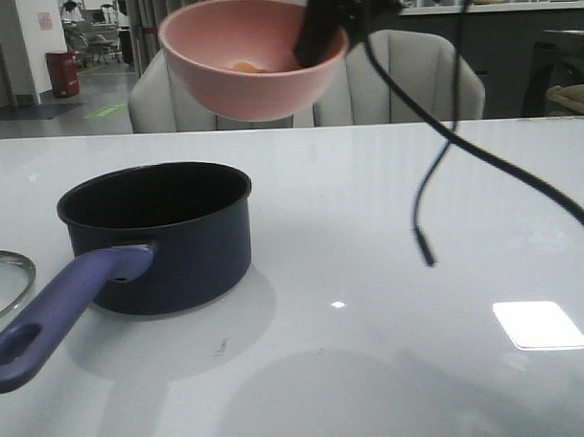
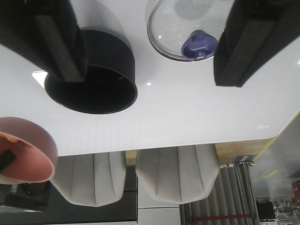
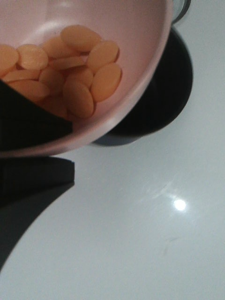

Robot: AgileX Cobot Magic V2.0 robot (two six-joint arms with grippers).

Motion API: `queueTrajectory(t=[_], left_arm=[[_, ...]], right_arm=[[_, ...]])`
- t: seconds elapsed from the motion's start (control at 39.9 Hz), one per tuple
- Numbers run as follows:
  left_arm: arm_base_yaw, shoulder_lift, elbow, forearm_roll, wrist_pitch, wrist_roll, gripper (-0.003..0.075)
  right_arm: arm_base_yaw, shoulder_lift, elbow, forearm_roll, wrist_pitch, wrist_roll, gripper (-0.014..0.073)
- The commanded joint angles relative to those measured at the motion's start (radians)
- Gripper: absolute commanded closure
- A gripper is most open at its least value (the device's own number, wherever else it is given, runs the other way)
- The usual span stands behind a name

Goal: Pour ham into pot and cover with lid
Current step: 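Lift the pink bowl and carry it over the saucepan, then tilt the pink bowl with the right gripper to pour ham slices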

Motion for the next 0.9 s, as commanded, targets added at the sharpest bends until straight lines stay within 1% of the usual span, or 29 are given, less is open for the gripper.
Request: queueTrajectory(t=[0.0,0.13,0.18,0.23,0.33,0.45,0.6,0.73,0.83,0.88], left_arm=[[-0.007,0.007,-0.026,-0.010,-0.070,-0.001,0.0138],[-0.007,0.007,-0.026,-0.011,-0.065,-0.001,0.0138],[-0.007,0.007,-0.026,-0.016,-0.063,-0.001,0.0138],[-0.007,0.007,-0.026,-0.024,-0.063,-0.001,0.0138],[-0.007,0.007,-0.026,-0.026,-0.063,-0.001,0.0137],[-0.007,0.007,-0.026,-0.028,-0.063,-0.001,0.0137],[-0.007,0.007,-0.026,-0.028,-0.063,-0.001,0.0138],[-0.007,0.007,-0.026,-0.028,-0.063,-0.001,0.0138],[-0.007,0.007,-0.026,-0.028,-0.063,-0.001,0.0138],[-0.007,0.007,-0.026,-0.028,-0.063,-0.001,0.0138]], right_arm=[[0.046,-0.011,-0.059,-0.066,-0.153,0.008,0.0457],[0.107,0.018,-0.058,-0.215,-0.294,0.010,0.0457],[0.122,0.027,-0.057,-0.259,-0.353,0.028,0.0457],[0.131,0.033,-0.050,-0.276,-0.410,0.043,0.0457],[0.137,0.038,-0.014,-0.277,-0.554,0.049,0.0457],[0.137,0.038,0.075,-0.278,-0.752,0.048,0.0457],[0.137,0.039,0.231,-0.278,-1.073,0.033,0.0457],[0.137,0.061,0.346,-0.278,-1.371,-0.035,0.0457],[0.137,0.100,0.389,-0.286,-1.550,-0.121,0.0457],[0.137,0.120,0.398,-0.293,-1.613,-0.169,0.0457]])
